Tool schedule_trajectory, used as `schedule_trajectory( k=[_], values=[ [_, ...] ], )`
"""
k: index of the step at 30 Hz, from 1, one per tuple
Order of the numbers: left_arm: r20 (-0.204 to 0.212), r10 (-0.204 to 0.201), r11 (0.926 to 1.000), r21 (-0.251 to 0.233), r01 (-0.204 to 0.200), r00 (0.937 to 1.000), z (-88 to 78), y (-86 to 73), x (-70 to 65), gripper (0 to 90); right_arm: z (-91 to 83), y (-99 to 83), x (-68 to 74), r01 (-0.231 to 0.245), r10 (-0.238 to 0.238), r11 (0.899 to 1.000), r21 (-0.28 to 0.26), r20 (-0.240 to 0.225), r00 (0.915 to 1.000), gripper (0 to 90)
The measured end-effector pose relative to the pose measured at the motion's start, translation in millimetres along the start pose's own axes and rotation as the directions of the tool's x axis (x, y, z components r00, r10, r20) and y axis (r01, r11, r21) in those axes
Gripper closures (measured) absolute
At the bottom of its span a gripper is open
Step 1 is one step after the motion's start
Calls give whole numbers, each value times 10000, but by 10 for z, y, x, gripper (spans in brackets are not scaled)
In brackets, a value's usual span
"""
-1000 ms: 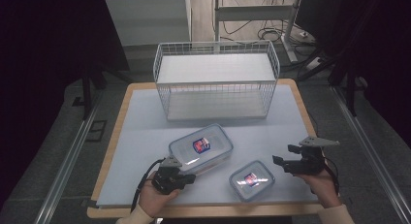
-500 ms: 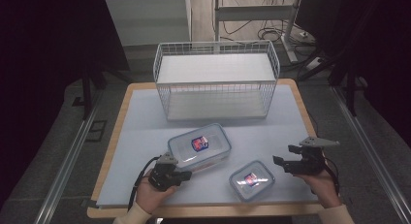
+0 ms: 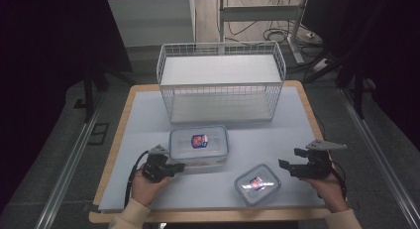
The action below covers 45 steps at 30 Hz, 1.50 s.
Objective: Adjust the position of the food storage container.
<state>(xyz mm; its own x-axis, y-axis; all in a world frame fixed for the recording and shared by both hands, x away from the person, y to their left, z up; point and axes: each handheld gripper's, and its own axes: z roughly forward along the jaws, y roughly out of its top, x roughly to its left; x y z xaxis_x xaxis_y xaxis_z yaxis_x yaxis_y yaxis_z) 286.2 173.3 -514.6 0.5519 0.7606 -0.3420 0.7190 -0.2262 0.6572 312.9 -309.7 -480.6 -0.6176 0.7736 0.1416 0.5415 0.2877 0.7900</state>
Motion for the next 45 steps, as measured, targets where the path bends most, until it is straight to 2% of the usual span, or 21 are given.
schedule_trajectory(
  k=[3, 8, 10, 12, 13, 14, 15, 16, 18, 19, 20, 21, 23, 28, 35, 38, 45],
  values=[
    [-2, -238, 9997, -95, 237, 9997, -5, 16, 68, 900, 3, 2, 8, 79, -80, 10000, -49, -101, 9999, 169],
    [13, -233, 9996, -165, 234, 9997, -38, 5, 58, 898, 4, -3, 6, 93, -93, 10000, -34, -79, 9999, 169],
    [56, -152, 9995, -286, 153, 9999, -104, -8, 31, 898, -8, -2, 1, 103, -103, 9999, -43, -29, 9999, 169],
    [16, -77, 9980, -620, 77, 10000, -269, -39, 36, 898, -19, -2, -6, 65, -65, 9999, -95, -5, 10000, 169],
    [16, -77, 9980, -620, 77, 10000, -269, -39, 36, 898, -22, -3, -8, 62, -62, 9999, -100, 13, 10000, 169],
    [-44, -138, 9969, -777, 134, 9999, -335, -48, 64, 898, -22, -3, -8, 62, -62, 9999, -100, 13, 10000, 169],
    [-258, -450, 9930, -1108, 419, 9987, -455, -54, 160, 899, -27, -6, -14, 40, -40, 9999, -113, 35, 10000, 169],
    [-258, -450, 9930, -1108, 419, 9987, -455, -54, 160, 898, -27, -6, -14, 40, -40, 9999, -113, 35, 10000, 169],
    [-704, -990, 9864, -1387, 885, 9926, -534, -40, 341, 898, -20, -8, -16, 35, -34, 9999, -94, 55, 10000, 170],
    [-836, -1113, 9858, -1354, 994, 9903, -519, -32, 401, 898, -18, -7, -13, 30, -29, 10000, -85, 62, 10000, 169],
    [-836, -1113, 9858, -1354, 994, 9903, -519, -32, 401, 898, -18, -7, -13, 30, -29, 10000, -85, 62, 10000, 169],
    [-870, -1334, 9842, -1287, 1216, 9872, -450, -13, 509, 899, -19, 2, -10, 37, -36, 10000, -80, 94, 9999, 169],
    [-905, -1431, 9837, -1224, 1316, 9856, -403, 8, 549, 899, -21, 7, -12, 58, -56, 9999, -107, 96, 9999, 170],
    [-548, -1362, 9866, -984, 1304, 9892, -266, 89, 627, 899, -27, -2, -29, -5, 6, 10000, -84, 174, 9998, 170],
    [-360, -1545, 9850, -828, 1512, 9873, -176, 118, 661, 899, -32, -10, -38, -27, 28, 10000, -86, 142, 9999, 169],
    [-521, -1586, 9854, -714, 1548, 9860, -129, 135, 651, 899, -38, -4, -34, -17, 19, 9999, -108, 166, 9999, 169],
    [-504, -1677, 9843, -650, 1643, 9845, -39, 169, 632, 898, -31, -9, -41, -7, 8, 10000, -95, 162, 9999, 170]
  ],
)
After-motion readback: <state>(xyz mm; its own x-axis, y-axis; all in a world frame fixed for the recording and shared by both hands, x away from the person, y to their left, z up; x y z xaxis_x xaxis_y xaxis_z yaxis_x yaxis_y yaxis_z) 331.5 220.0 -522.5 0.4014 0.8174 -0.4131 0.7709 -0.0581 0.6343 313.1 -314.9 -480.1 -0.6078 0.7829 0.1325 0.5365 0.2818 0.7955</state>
